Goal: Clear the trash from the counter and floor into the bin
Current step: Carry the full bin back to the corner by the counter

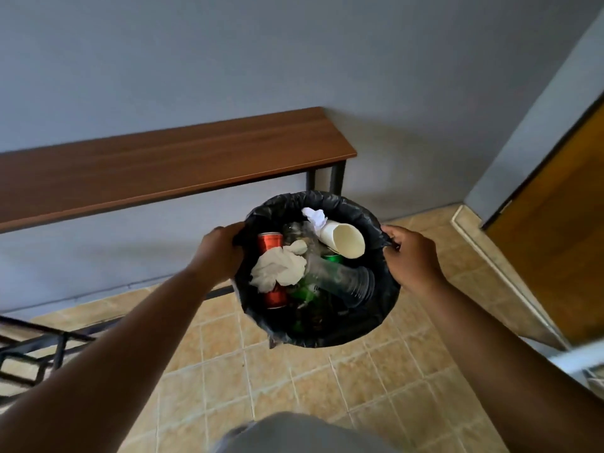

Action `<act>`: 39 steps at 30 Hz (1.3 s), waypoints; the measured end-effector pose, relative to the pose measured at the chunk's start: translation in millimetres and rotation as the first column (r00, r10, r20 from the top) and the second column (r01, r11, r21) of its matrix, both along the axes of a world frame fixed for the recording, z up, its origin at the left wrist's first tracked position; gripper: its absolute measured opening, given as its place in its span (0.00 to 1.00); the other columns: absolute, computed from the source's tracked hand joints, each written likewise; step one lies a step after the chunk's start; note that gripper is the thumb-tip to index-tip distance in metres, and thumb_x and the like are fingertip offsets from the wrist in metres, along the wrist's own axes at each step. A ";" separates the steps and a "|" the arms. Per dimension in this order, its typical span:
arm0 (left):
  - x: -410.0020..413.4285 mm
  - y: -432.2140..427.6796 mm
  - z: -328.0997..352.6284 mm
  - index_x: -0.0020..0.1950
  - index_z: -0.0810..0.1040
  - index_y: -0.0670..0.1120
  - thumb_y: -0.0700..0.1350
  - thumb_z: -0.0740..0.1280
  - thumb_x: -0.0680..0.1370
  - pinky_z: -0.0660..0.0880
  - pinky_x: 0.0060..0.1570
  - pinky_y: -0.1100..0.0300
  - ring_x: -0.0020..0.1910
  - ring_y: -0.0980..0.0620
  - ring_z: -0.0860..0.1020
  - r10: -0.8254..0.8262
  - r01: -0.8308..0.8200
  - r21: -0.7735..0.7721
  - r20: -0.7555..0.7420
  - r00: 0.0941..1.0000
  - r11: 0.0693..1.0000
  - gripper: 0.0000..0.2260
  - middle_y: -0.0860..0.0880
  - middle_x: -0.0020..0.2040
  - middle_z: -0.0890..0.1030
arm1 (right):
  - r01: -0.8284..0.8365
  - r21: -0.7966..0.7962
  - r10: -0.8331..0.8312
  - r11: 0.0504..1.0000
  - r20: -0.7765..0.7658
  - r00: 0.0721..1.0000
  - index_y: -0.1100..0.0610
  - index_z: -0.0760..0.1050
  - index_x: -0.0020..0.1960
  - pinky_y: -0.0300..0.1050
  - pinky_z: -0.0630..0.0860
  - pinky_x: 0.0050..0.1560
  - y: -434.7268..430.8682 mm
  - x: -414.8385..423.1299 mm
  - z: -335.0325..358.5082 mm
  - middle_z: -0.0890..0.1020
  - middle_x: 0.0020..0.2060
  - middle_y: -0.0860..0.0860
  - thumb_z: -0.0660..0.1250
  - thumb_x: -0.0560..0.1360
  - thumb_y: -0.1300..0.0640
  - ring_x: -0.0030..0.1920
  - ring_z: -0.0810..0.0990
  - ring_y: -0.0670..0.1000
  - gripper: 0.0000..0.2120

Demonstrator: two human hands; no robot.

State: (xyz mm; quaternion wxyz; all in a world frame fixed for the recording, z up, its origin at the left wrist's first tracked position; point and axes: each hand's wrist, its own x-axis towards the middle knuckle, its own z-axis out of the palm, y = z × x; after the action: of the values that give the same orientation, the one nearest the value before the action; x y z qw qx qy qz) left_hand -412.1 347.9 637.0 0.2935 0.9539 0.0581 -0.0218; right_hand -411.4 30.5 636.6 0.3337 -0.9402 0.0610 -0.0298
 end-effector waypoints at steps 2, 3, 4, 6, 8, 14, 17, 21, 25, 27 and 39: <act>15.8 -43.1 -0.4 0.70 0.75 0.50 0.35 0.58 0.79 0.74 0.57 0.53 0.60 0.41 0.78 -0.038 0.037 -0.031 -0.011 0.999 0.999 0.22 0.43 0.63 0.81 | 0.029 -0.017 -0.030 0.999 -0.008 1.000 0.55 0.74 0.67 0.39 0.70 0.59 -42.9 5.5 2.9 0.80 0.62 0.56 0.62 0.75 0.64 0.61 0.78 0.55 0.21; 22.6 -63.9 -0.1 0.71 0.74 0.50 0.35 0.58 0.79 0.73 0.57 0.55 0.60 0.42 0.77 -0.056 0.055 -0.053 -0.018 0.998 0.997 0.22 0.45 0.63 0.80 | 0.043 -0.022 -0.043 0.999 -0.013 0.999 0.55 0.74 0.68 0.39 0.70 0.57 -62.7 9.4 2.9 0.80 0.61 0.56 0.62 0.75 0.64 0.60 0.78 0.55 0.21; 30.2 -83.1 -0.6 0.72 0.73 0.50 0.34 0.58 0.79 0.72 0.57 0.57 0.60 0.44 0.77 -0.068 0.066 -0.075 -0.030 0.997 0.995 0.22 0.47 0.62 0.79 | 0.058 -0.022 -0.058 0.998 -0.017 0.998 0.55 0.74 0.68 0.39 0.70 0.57 -81.2 13.4 2.5 0.80 0.61 0.56 0.62 0.76 0.63 0.60 0.78 0.56 0.21; 49.5 -117.6 -4.4 0.71 0.73 0.49 0.35 0.58 0.80 0.72 0.54 0.59 0.59 0.45 0.76 -0.107 0.102 -0.088 -0.049 0.993 0.991 0.21 0.47 0.62 0.79 | 0.087 -0.022 -0.088 0.996 -0.026 0.996 0.55 0.74 0.67 0.41 0.71 0.59 -114.5 23.2 0.7 0.80 0.61 0.57 0.62 0.76 0.63 0.60 0.78 0.56 0.20; 72.4 -145.1 -10.4 0.68 0.75 0.48 0.36 0.58 0.80 0.73 0.47 0.63 0.57 0.46 0.78 -0.143 0.137 -0.068 -0.078 0.987 0.988 0.19 0.45 0.61 0.80 | 0.114 -0.030 -0.115 0.993 -0.035 0.993 0.54 0.74 0.67 0.44 0.72 0.60 -144.8 35.7 -4.5 0.80 0.61 0.57 0.63 0.76 0.63 0.60 0.78 0.56 0.20; 155.4 -226.2 -22.4 0.70 0.74 0.46 0.34 0.58 0.79 0.78 0.59 0.48 0.58 0.40 0.80 -0.229 0.222 -0.072 -0.123 0.966 0.972 0.20 0.40 0.62 0.81 | 0.174 -0.031 -0.177 0.984 -0.093 0.980 0.54 0.74 0.67 0.47 0.74 0.58 -224.5 93.6 -29.2 0.81 0.58 0.58 0.63 0.76 0.62 0.58 0.79 0.58 0.20; 208.6 -263.7 -35.4 0.70 0.74 0.46 0.33 0.58 0.79 0.74 0.60 0.53 0.62 0.40 0.78 -0.243 0.238 -0.055 -0.118 0.963 0.970 0.21 0.41 0.64 0.80 | 0.189 -0.022 -0.190 0.982 -0.110 0.976 0.55 0.74 0.67 0.46 0.73 0.58 -258.7 138.0 -39.3 0.82 0.58 0.58 0.63 0.76 0.63 0.58 0.79 0.58 0.20; 263.1 -300.0 -44.0 0.70 0.74 0.45 0.32 0.57 0.79 0.72 0.55 0.59 0.61 0.40 0.78 -0.213 0.206 -0.066 -0.143 0.966 0.976 0.22 0.40 0.64 0.80 | 0.211 0.000 -0.209 0.977 -0.120 0.970 0.55 0.74 0.67 0.46 0.73 0.57 -290.7 191.2 -43.5 0.81 0.58 0.59 0.64 0.76 0.64 0.57 0.79 0.58 0.20; 313.1 -334.2 -46.4 0.71 0.73 0.44 0.31 0.58 0.78 0.69 0.54 0.59 0.62 0.39 0.77 -0.176 0.164 -0.096 -0.134 0.975 0.982 0.22 0.38 0.64 0.79 | 0.174 0.017 -0.171 0.985 -0.115 0.978 0.56 0.74 0.67 0.43 0.71 0.54 -324.8 253.2 -46.4 0.81 0.57 0.59 0.65 0.76 0.65 0.57 0.79 0.58 0.20; 333.0 -347.9 -46.4 0.73 0.71 0.44 0.31 0.58 0.79 0.69 0.54 0.59 0.63 0.39 0.76 -0.145 0.129 -0.114 -0.146 0.979 0.985 0.23 0.38 0.65 0.78 | 0.153 0.023 -0.148 0.988 -0.126 0.981 0.55 0.74 0.67 0.41 0.70 0.53 -339.1 285.3 -48.2 0.81 0.57 0.58 0.64 0.76 0.65 0.56 0.79 0.58 0.20; 398.9 -374.6 -126.0 0.75 0.68 0.51 0.34 0.60 0.79 0.75 0.57 0.55 0.63 0.42 0.77 0.268 -0.310 -0.101 -0.299 0.916 0.945 0.25 0.42 0.67 0.77 | -0.215 0.037 0.217 0.976 -0.247 0.944 0.53 0.73 0.67 0.36 0.69 0.53 -367.7 472.1 -118.5 0.81 0.58 0.55 0.64 0.76 0.64 0.57 0.80 0.53 0.20</act>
State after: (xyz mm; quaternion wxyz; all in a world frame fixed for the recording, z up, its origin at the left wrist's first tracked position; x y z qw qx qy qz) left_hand -13.1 -26.7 511.0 0.3515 0.8978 0.2380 -0.1173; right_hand 60.7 -337.2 518.0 0.3290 -0.9359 -0.0007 0.1259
